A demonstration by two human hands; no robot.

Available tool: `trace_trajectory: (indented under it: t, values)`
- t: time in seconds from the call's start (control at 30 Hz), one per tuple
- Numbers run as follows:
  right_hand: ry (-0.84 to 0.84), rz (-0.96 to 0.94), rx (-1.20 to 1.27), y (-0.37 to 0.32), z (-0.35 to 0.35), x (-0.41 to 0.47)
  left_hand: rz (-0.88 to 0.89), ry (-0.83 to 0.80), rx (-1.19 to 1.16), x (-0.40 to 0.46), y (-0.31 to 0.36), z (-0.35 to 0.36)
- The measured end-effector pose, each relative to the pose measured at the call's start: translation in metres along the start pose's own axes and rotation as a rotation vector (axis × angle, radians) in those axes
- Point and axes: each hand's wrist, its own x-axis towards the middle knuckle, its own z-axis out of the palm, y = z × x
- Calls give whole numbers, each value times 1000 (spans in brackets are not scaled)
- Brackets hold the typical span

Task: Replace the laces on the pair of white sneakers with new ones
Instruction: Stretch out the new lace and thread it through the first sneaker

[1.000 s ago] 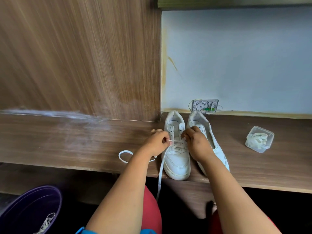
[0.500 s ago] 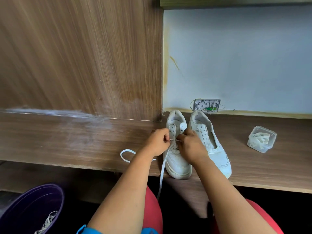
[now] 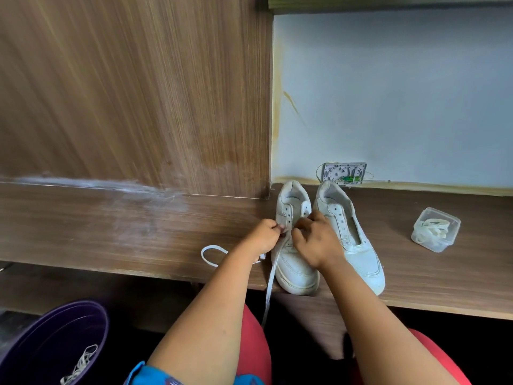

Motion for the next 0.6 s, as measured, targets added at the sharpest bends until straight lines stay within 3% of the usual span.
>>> trace_trajectory:
  t: [0.17, 0.33, 0.6]
  values:
    - [-29, 40, 40, 8, 11, 10, -29, 32, 34, 0, 3, -5]
    - [-190, 40, 19, 10, 7, 14, -69, 5, -69, -2, 4, -3]
    - [-205, 102, 76, 11, 6, 16, -182, -73, -218, -3, 4, -10]
